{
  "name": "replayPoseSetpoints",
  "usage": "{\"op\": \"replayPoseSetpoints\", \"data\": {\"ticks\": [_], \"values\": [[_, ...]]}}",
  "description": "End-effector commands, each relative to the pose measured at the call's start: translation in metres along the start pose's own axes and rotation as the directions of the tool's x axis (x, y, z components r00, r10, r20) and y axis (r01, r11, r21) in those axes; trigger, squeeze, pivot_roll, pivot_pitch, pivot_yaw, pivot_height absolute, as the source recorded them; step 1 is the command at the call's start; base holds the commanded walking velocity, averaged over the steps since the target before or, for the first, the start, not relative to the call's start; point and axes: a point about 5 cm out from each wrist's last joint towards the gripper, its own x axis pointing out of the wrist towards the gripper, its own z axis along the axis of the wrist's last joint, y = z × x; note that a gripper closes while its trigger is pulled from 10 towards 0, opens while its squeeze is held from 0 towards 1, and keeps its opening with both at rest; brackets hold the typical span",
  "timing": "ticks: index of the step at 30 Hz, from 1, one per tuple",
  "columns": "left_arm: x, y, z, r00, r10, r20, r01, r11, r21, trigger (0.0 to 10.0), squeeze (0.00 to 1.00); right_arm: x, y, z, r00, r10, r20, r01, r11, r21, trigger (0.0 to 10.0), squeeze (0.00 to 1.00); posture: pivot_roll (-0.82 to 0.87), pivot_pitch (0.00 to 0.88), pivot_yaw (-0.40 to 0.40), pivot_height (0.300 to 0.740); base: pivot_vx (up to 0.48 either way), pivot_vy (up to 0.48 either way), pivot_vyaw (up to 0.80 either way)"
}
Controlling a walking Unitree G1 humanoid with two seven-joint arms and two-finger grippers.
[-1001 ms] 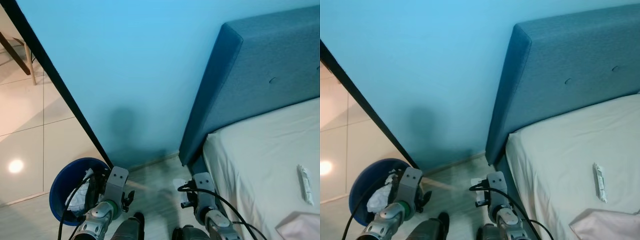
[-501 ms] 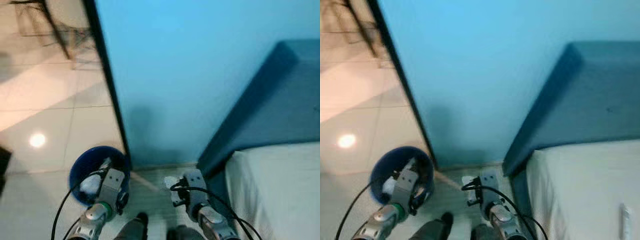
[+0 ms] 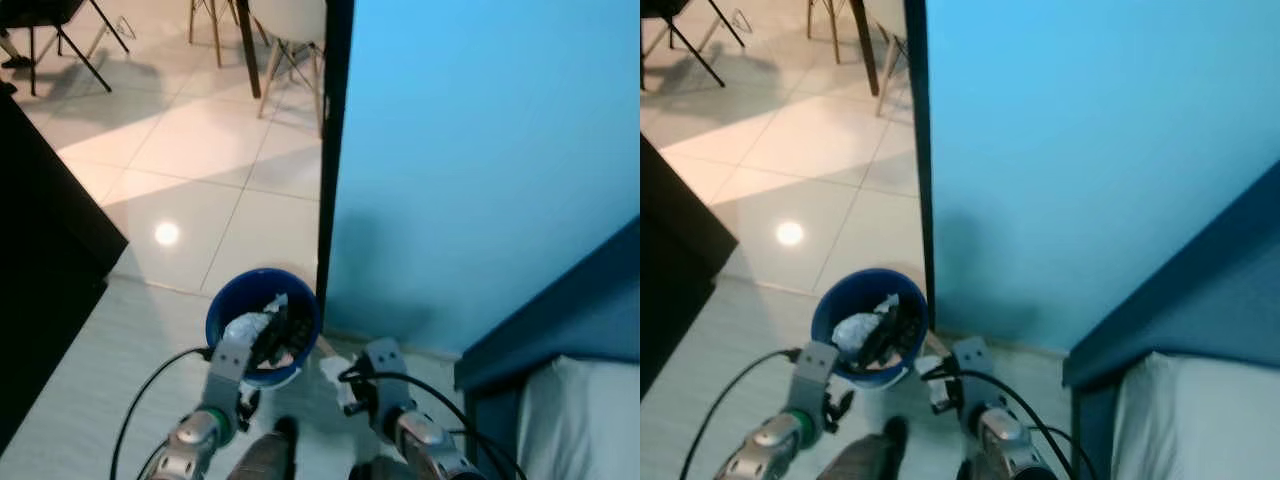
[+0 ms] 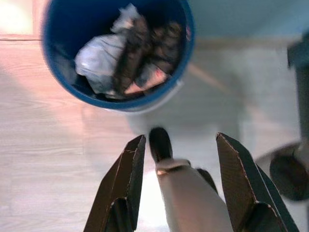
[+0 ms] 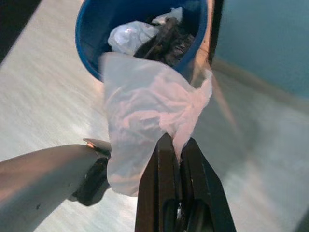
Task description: Clean up the room
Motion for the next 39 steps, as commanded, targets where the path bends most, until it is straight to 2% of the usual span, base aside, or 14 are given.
{"op": "replayPoseSetpoints", "data": {"ticks": [1, 5, 9, 13, 21, 33, 39], "values": [[-0.004, 0.001, -0.013, 0.998, 0.014, -0.055, -0.015, 1.000, -0.022, 10.0, 0.00, -0.003, 0.005, -0.013, 0.999, 0.013, -0.041, -0.011, 1.000, 0.029, 10.0, 0.00, 0.18, 0.131, 0.032, 0.740, 0.000, 0.000, 0.80], [-0.004, 0.003, -0.014, 0.998, 0.038, -0.057, -0.040, 0.999, -0.033, 10.0, 0.00, -0.002, 0.007, -0.013, 0.999, 0.018, -0.045, -0.016, 0.999, 0.027, 10.0, 0.00, 0.18, 0.134, 0.025, 0.740, 0.000, 0.000, 0.80], [-0.005, 0.009, -0.010, 0.994, 0.104, -0.016, -0.104, 0.994, -0.033, 10.0, 0.00, -0.001, 0.008, -0.011, 0.999, 0.023, -0.043, -0.022, 0.999, 0.024, 10.0, 0.00, 0.18, 0.137, 0.016, 0.740, 0.000, 0.000, 0.80], [-0.005, 0.008, -0.006, 0.994, 0.109, 0.009, -0.109, 0.994, -0.024, 10.0, 0.00, 0.000, 0.009, -0.009, 0.999, 0.027, -0.038, -0.026, 0.999, 0.023, 10.0, 0.00, 0.18, 0.142, 0.007, 0.740, 0.000, 0.000, 0.80], [-0.007, 0.005, -0.007, 0.996, 0.092, 0.002, -0.092, 0.995, -0.041, 10.0, 0.00, 0.001, 0.008, -0.007, 0.999, 0.020, -0.035, -0.019, 0.999, 0.037, 10.0, 0.00, 0.18, 0.148, -0.021, 0.740, 0.000, 0.000, 0.77], [-0.007, 0.006, -0.003, 0.990, 0.139, 0.030, -0.135, 0.986, -0.101, 10.0, 0.00, 0.002, 0.003, -0.003, 0.999, -0.033, -0.039, 0.032, 0.999, -0.007, 10.0, 0.00, 0.17, 0.161, -0.045, 0.740, 0.000, 0.000, 0.00], [-0.006, 0.004, -0.001, 0.994, 0.107, 0.031, -0.103, 0.988, -0.119, 10.0, 0.00, 0.003, 0.002, -0.002, 0.998, -0.056, -0.034, 0.055, 0.998, -0.003, 10.0, 0.00, 0.17, 0.161, -0.035, 0.740, 0.000, 0.000, 0.00]]}}
